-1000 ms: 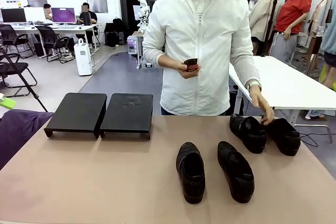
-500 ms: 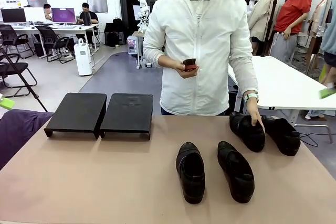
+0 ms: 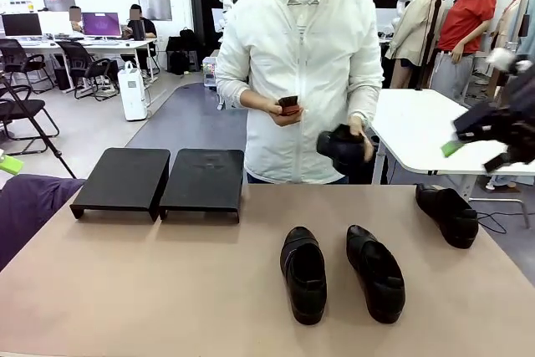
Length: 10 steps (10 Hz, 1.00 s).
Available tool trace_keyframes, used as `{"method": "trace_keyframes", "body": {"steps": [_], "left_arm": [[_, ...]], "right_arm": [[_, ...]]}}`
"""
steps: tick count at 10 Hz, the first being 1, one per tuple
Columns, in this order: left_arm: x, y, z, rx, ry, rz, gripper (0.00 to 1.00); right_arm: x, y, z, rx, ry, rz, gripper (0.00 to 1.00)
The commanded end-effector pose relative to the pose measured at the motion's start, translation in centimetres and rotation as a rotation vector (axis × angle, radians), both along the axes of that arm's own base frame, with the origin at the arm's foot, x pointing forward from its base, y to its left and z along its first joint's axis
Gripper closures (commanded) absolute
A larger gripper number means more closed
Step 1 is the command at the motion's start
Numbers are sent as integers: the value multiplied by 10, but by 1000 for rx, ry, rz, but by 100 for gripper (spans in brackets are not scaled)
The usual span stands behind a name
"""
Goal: Organize the shoes by placing them on the stand.
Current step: Pick up one Shoe and place it in the middle of the table.
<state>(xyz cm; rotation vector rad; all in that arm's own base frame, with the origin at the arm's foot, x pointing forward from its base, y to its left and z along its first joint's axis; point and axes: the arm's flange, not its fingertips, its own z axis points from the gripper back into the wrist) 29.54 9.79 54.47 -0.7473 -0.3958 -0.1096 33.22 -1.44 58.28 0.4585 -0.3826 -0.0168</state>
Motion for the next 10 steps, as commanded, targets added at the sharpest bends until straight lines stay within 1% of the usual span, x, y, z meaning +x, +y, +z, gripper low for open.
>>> {"method": "trace_keyframes", "body": {"steps": [1,2,3,4,5,6,7,8,10], "left_arm": [[-1,1,2,-16,-16,-16,0],[-1,1,2,-16,-16,-16,0],[-1,1,2,-16,-16,-16,0],[-1,1,2,-16,-16,-16,0],[-1,1,2,-16,-16,-16,0],[-1,1,2,-16,-16,-16,0],[-1,1,2,-16,-16,-16,0],[-1,1,2,-16,-16,-16,0],[-1,1,2,-16,-16,-16,0]], "right_arm": [[-43,-67,7,43,-5,-98,0],[-67,-102,2,67,0,-187,0],[-90,-136,-10,113,22,-284,0],[-105,-158,-20,174,15,-348,0],[-111,-167,-29,199,14,-378,0],[-108,-167,-33,209,-3,-370,0],[-103,-161,-31,190,-17,-346,0],[-89,-150,-25,176,-7,-296,0],[-50,-101,-17,161,-7,-181,0]]}}
